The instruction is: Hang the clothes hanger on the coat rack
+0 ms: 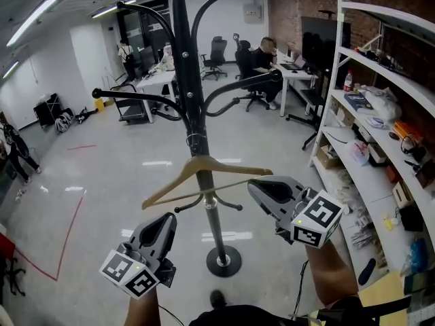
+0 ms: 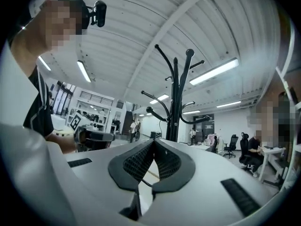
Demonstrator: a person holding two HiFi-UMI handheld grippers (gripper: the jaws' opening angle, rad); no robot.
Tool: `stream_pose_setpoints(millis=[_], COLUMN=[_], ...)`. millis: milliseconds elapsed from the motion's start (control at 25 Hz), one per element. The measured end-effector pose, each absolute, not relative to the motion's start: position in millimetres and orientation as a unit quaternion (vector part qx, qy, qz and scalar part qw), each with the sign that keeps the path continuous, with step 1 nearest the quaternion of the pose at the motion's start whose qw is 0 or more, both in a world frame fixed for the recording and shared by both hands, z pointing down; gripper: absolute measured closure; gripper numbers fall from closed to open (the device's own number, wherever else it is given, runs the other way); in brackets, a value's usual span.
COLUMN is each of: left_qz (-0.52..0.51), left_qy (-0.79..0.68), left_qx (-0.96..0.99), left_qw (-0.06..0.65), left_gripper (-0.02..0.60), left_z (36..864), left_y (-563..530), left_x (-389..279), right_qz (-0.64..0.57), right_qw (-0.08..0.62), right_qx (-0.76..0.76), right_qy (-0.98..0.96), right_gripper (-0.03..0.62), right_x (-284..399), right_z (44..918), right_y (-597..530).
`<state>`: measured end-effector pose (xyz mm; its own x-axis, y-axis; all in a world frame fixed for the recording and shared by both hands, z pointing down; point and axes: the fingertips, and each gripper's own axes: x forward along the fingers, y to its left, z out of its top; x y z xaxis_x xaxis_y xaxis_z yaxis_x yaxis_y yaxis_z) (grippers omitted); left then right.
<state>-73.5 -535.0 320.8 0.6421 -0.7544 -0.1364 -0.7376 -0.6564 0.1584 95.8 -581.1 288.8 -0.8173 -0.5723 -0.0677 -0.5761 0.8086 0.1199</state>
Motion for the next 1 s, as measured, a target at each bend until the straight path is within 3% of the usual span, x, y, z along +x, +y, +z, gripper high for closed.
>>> stream_pose_setpoints(millis=[520,1000], left_qz=[-0.030,-0.044], left_qy=[-0.457,-0.434], left_qx=[0.886,0.896], left_qw=[0.069,0.078], left_gripper=[0.583,0.582], left_z=[362,371], left_y=[-451,-350], left_x=[-58,-92], right_qz=[0.010,0.041], right_qw=[0.004,-0.017], right_qx=[-0.330,-0.344], right_qy=[0.944,0.938], right_gripper=[0.586,0.586], right_x=[133,74], right_z=[335,341], right_y=[-491,-385])
